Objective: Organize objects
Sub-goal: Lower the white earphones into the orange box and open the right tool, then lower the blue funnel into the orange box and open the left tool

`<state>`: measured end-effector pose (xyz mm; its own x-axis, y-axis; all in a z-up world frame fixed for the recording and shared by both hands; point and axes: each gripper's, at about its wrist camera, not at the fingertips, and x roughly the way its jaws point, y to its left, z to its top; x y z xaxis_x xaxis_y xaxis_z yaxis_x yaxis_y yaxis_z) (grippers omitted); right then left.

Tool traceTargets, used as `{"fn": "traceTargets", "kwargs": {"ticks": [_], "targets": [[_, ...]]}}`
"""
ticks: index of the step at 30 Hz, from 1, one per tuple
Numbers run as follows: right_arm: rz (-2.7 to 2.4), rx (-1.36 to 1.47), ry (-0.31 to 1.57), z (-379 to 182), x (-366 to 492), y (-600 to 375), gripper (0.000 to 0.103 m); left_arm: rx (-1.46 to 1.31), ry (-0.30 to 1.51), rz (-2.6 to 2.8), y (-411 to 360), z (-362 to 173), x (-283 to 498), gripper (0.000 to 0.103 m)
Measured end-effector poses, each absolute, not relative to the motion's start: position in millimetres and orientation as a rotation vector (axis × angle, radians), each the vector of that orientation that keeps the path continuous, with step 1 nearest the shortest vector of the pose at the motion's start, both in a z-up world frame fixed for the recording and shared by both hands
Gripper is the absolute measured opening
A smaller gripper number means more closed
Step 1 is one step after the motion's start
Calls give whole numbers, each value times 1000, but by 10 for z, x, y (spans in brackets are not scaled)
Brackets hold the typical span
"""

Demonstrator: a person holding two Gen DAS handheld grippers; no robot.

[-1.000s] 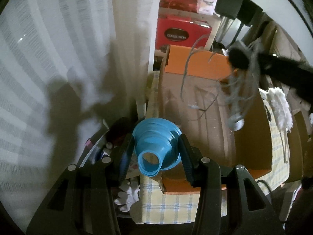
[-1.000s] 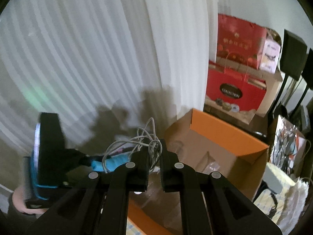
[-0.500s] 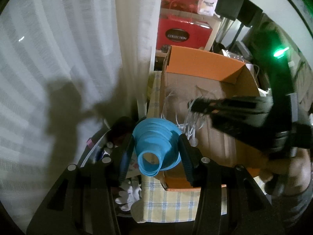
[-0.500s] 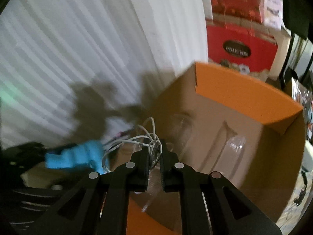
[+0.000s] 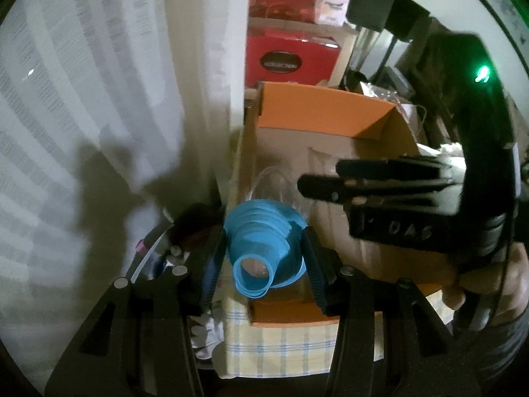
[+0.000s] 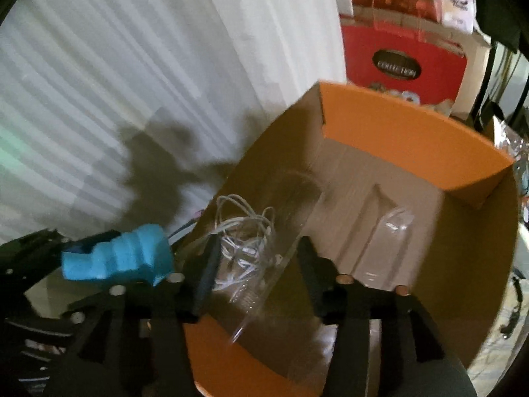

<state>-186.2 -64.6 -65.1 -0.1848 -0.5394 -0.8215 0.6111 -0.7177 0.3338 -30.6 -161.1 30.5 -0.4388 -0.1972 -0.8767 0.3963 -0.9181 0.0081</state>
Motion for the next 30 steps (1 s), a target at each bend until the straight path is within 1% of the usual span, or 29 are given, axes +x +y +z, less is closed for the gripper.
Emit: {"fn": "traceTargets", "kwargs": {"ticks": [5, 10, 15, 17, 23, 27, 28, 29, 30], "targets": [[-1926, 1333, 16, -506, -1904, -542, 56, 1438, 268, -2414, -1454, 301, -385, 44], [-1958, 1302, 14, -317, -1871, -363, 57, 1486, 245, -2423, -1312, 212, -547, 44], [-2009, 1264, 35, -148, -1803, -100, 64, 1552, 268, -2452, -1161, 75, -703, 44], [-2025, 1250, 28, -100, -1769, 26, 65, 1586, 263, -2454, -1089, 6, -780, 44], [-2073, 1248, 11, -87, -1705, 297, 65, 1651, 190, -2389, -1001, -246, -956, 44], [-2091, 1258, 3, -124, -1672, 458, 65, 1672, 194, -2351, -1039, -383, -983, 45], [-2096, 1260, 3, -133, -1666, 488, 65, 1675, 185, -2339, -1047, -408, -983, 47], [-2105, 1261, 8, -146, -1660, 526, 66, 1673, 168, -2320, -1050, -428, -982, 55], [-2114, 1260, 13, -155, -1649, 563, 66, 1665, 153, -2312, -1061, -428, -952, 60]]}}
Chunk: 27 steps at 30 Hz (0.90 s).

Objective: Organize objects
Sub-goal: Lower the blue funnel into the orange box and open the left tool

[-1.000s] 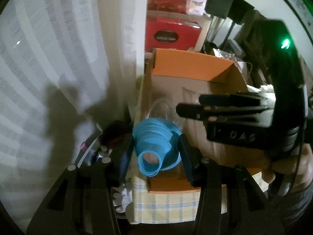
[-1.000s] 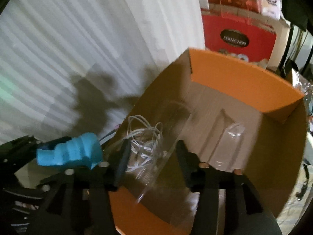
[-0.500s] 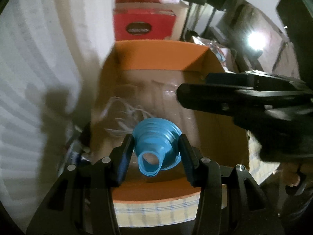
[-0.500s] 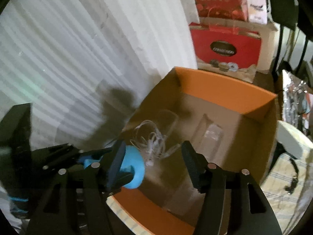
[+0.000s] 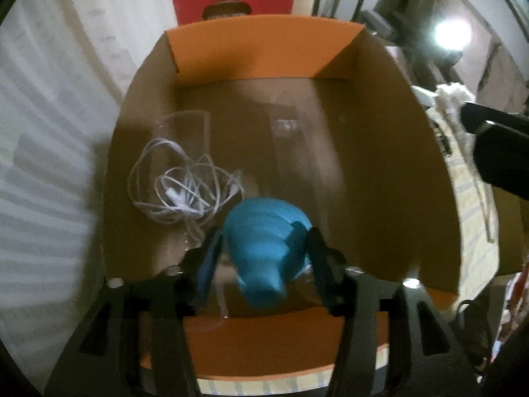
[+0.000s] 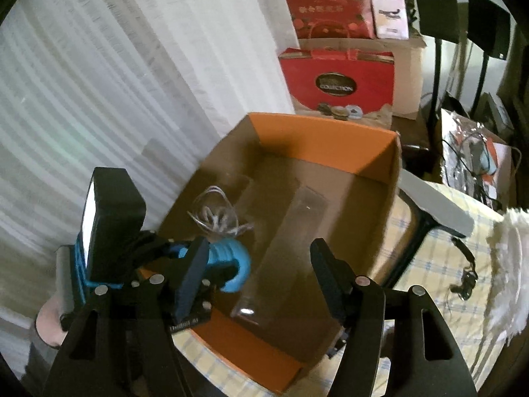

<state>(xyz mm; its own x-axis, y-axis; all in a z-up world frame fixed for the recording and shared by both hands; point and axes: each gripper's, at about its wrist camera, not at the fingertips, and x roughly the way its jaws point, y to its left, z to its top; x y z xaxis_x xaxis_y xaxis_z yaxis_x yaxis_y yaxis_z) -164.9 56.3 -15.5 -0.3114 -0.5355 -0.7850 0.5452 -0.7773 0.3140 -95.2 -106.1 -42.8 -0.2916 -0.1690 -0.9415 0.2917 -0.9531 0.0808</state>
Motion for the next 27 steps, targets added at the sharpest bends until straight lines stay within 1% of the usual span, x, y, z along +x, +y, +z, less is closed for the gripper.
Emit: {"fn": "traceTargets", "kwargs": {"ticks": [1, 2, 10, 12, 14, 15, 18, 23, 27], "targets": [[-2120, 1260, 15, -164, -1637, 598, 66, 1653, 140, -2310, -1055, -422, -947, 66], [-2123, 1259, 14, -170, -1621, 632, 66, 1642, 134, -2315, -1044, -406, -926, 68], [-2170, 1235, -11, -160, -1509, 944, 68, 1583, 155, -2378, -982, -186, -910, 71], [-2200, 1225, 0, -146, -1469, 1057, 70, 1561, 170, -2409, -941, -124, -884, 79], [-2235, 1215, 10, -129, -1423, 1180, 73, 1540, 188, -2433, -908, -83, -895, 93], [-2258, 1209, 15, -114, -1396, 1251, 76, 1520, 206, -2457, -881, -46, -872, 94], [-2338, 1195, 32, -92, -1336, 1496, 82, 1504, 216, -2526, -818, -3, -888, 95], [-2466, 1213, 63, -131, -1266, 1908, 83, 1499, 225, -2577, -621, 42, -934, 98], [-2513, 1254, 32, -211, -1238, 2283, 83, 1502, 211, -2609, -419, 36, -997, 98]]}}
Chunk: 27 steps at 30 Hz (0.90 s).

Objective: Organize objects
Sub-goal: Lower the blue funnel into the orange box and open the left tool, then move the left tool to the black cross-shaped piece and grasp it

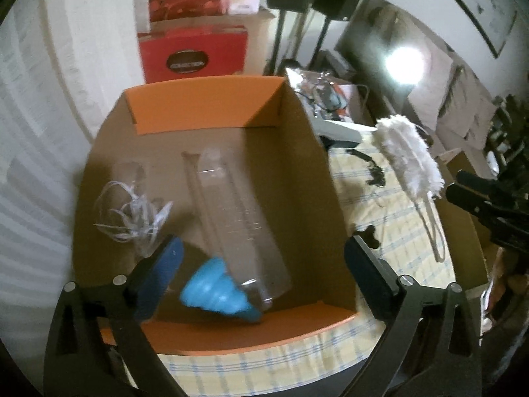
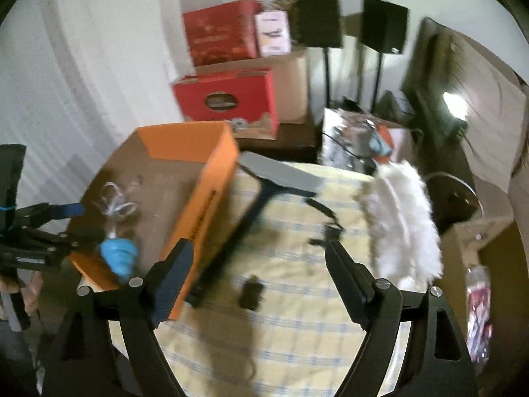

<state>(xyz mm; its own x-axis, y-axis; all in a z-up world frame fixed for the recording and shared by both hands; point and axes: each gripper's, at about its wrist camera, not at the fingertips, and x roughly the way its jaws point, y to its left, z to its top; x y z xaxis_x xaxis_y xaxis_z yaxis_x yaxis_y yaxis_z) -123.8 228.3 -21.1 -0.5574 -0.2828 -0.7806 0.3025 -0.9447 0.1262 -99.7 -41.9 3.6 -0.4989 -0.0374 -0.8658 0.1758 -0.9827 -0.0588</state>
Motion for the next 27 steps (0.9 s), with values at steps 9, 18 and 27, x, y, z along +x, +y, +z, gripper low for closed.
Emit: {"fn": "traceTargets", "kwargs": {"ticks": [9, 18, 27], "targets": [[-2595, 1308, 17, -283, -1180, 2798, 84, 1512, 260, -2656, -88, -45, -1136, 103], [-2636, 1354, 3, -436, -1130, 3102, 84, 1493, 238, -2719, 232, -109, -1200, 103], [-2619, 1390, -6, -617, -1117, 3164, 84, 1524, 108, -2747, 624, -295, -1307, 102]]}}
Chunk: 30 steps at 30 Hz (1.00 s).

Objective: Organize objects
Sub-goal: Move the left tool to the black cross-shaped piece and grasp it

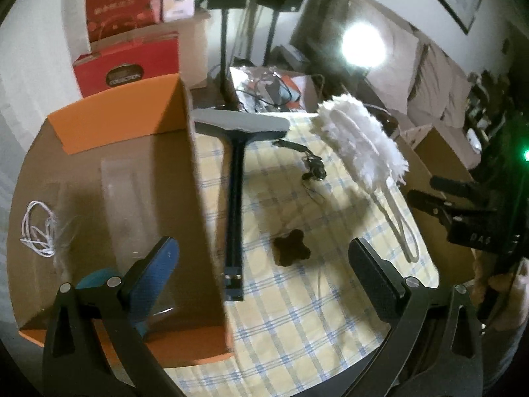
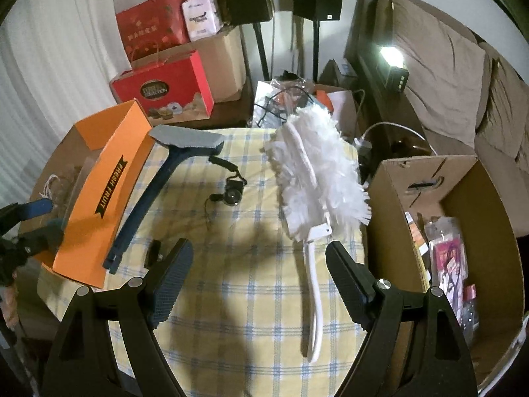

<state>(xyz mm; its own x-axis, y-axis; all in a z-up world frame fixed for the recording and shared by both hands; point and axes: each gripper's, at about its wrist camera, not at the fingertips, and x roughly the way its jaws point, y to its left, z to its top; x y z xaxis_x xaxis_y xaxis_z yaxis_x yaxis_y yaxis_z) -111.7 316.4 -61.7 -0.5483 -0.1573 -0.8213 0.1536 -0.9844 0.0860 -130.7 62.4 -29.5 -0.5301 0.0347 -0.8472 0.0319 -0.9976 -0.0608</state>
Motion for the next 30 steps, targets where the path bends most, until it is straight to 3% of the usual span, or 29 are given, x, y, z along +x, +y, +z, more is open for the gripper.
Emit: {"fn": "traceTargets", "kwargs": {"ticks": [11, 21, 23, 30], "targets": [[-2615, 1379, -74, -667, -1122, 3223, 81, -1511, 86, 2805, 912, -449, -1384, 87], [-2600, 1371, -100, -708, -1092, 3236, 81, -1457, 39, 2758, 1080, -364, -1387, 86], [-2597, 1374, -106, -725, -1090, 3245, 81, -1471, 62, 2739, 1137, -429, -1414, 78], [-2595, 1383, -124, -758, -1043, 3293, 81, -1596, 80, 2659, 1190, -772, -1582, 66]]}}
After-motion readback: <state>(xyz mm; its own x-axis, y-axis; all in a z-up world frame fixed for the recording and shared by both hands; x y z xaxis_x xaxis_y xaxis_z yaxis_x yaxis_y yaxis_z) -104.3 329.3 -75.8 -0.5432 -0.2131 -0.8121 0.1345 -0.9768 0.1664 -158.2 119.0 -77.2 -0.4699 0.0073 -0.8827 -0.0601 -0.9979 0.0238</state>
